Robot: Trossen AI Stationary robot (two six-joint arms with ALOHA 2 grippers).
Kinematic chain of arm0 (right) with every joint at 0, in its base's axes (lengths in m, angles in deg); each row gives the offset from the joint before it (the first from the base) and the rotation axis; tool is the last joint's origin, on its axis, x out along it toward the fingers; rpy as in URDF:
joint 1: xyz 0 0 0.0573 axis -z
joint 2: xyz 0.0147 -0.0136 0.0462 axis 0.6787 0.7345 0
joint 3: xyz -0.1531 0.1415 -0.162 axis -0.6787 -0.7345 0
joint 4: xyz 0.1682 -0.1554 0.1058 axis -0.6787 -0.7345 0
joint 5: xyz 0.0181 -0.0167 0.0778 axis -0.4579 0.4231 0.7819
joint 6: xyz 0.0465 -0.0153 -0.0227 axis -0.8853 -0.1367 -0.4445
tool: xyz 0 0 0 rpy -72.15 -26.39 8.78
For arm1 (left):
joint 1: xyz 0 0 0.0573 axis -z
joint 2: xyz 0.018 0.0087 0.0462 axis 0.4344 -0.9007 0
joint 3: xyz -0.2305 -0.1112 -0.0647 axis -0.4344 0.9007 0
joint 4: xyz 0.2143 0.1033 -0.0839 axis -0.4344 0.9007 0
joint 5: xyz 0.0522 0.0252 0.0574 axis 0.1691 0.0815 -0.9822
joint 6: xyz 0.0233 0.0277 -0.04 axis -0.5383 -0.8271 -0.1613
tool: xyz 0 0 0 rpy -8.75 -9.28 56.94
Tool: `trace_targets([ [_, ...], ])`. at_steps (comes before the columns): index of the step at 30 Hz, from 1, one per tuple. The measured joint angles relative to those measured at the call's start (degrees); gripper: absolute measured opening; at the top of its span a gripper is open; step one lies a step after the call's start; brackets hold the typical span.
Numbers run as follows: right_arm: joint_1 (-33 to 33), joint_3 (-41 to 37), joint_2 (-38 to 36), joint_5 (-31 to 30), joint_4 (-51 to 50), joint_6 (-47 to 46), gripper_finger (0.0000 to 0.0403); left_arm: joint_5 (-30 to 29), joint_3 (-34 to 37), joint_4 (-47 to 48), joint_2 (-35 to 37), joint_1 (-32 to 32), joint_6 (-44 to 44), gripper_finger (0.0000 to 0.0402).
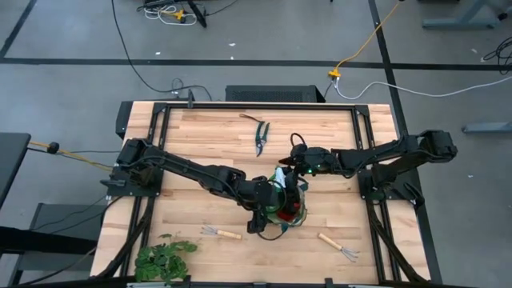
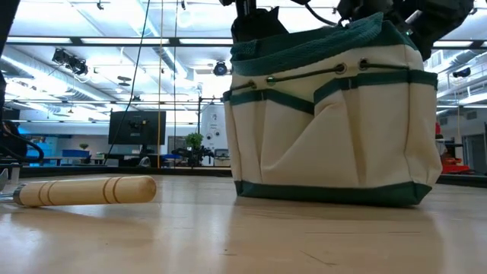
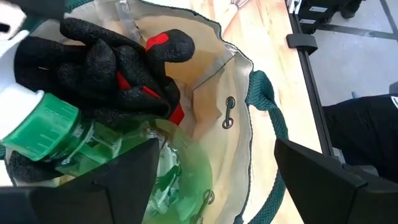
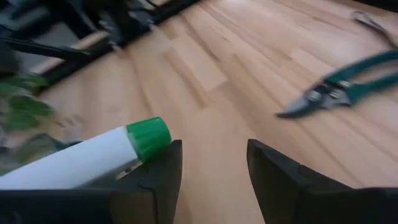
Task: Pick & Place Garden tools in Gardening bag
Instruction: Put the green spray bottle into the green gardening bag
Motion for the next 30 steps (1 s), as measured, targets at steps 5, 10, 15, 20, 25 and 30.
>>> trace_targets([
  [5, 0.0, -0.2, 0.0, 3.8, 6.0, 1.5, 0.0182, 0.1, 0.0, 1.3, 0.1, 0.0, 0.6, 0.0318],
  [10, 0.0, -0.2, 0.0, 8.5, 10.6, 1.7, 0.0182, 1.4, 0.0, 1.7, 0.1, 0.0, 1.1, 0.0302],
  [15, 0.0, -0.2, 0.0, 11.9, 13.3, 1.7, 0.0182, 1.5, 0.0, 3.6, 0.1, -0.1, 1.4, 0.0290],
  [20, -0.2, -0.2, 0.0, 16.0, 15.7, 1.0, 0.0182, 1.3, 0.0, 6.9, 0.1, -0.1, 2.9, 0.0280],
  [25, -1.8, -0.2, 0.0, 19.2, 18.8, -0.1, 0.0182, 0.9, 0.0, 7.9, 0.1, -0.1, 2.9, 0.0270],
  [30, -4.3, -0.2, 0.0, 19.3, 19.1, -0.4, 0.0182, 1.4, 0.0, 7.9, 0.1, -0.1, 2.8, 0.0261],
])
